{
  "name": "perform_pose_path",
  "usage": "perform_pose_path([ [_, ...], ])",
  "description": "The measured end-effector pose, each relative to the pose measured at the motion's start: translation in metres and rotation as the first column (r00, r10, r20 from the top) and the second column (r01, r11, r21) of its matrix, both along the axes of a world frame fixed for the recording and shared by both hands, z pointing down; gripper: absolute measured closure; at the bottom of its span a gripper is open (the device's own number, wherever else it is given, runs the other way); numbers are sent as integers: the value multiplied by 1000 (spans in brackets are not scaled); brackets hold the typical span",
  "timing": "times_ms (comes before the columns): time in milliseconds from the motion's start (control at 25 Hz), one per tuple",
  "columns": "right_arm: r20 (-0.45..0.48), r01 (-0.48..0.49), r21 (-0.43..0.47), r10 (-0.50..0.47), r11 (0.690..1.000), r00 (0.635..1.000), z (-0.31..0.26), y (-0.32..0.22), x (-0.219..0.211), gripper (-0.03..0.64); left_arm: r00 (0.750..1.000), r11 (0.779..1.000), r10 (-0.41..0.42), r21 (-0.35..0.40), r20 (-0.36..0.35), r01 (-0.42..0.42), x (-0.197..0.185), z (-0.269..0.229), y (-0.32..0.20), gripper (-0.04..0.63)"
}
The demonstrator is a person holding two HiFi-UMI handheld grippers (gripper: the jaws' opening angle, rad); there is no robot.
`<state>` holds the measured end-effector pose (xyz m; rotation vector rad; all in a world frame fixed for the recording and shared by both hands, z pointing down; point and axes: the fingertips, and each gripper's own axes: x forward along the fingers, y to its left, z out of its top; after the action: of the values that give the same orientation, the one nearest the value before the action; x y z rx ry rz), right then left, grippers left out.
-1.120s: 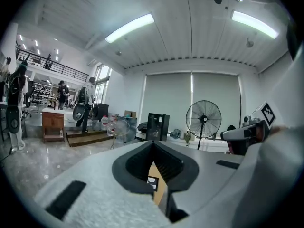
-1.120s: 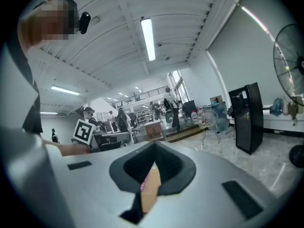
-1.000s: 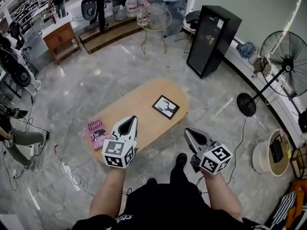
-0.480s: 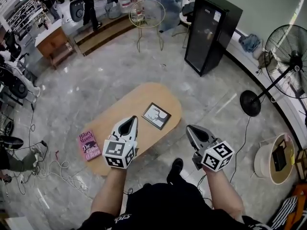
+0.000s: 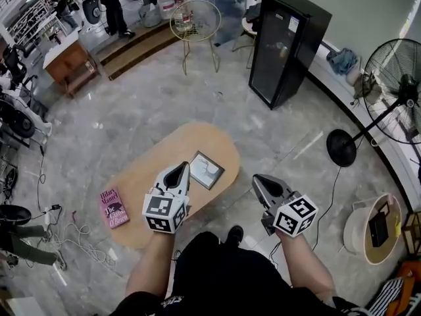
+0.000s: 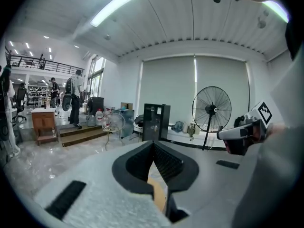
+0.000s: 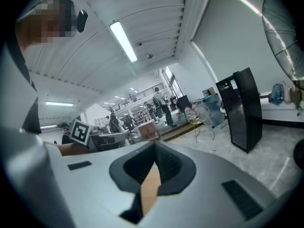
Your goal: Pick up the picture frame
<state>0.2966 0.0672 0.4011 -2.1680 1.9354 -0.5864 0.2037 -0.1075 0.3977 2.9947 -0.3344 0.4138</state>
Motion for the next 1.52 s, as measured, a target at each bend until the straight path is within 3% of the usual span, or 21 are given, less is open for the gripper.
perform_pose_path([
  [520, -101, 81, -32, -84, 996, 991, -32, -112, 34, 611, 993, 996, -82, -42, -88, 78, 13, -12, -96, 586],
  [920, -75, 209, -87, -215, 974, 974, -12, -182, 65, 611, 975, 972, -217, -104, -38, 212, 16, 17, -147, 586],
  [1160, -49, 346, -99, -352, 933, 935, 8, -210, 104, 611, 941, 933, -339, -120, 17, 339, 40, 38, -143, 586],
  [1520, 12, 559, -125, -562, 820, 827, 45, -203, 147, 611, 849, 836, -525, -146, 64, 528, 75, 55, -114, 586],
])
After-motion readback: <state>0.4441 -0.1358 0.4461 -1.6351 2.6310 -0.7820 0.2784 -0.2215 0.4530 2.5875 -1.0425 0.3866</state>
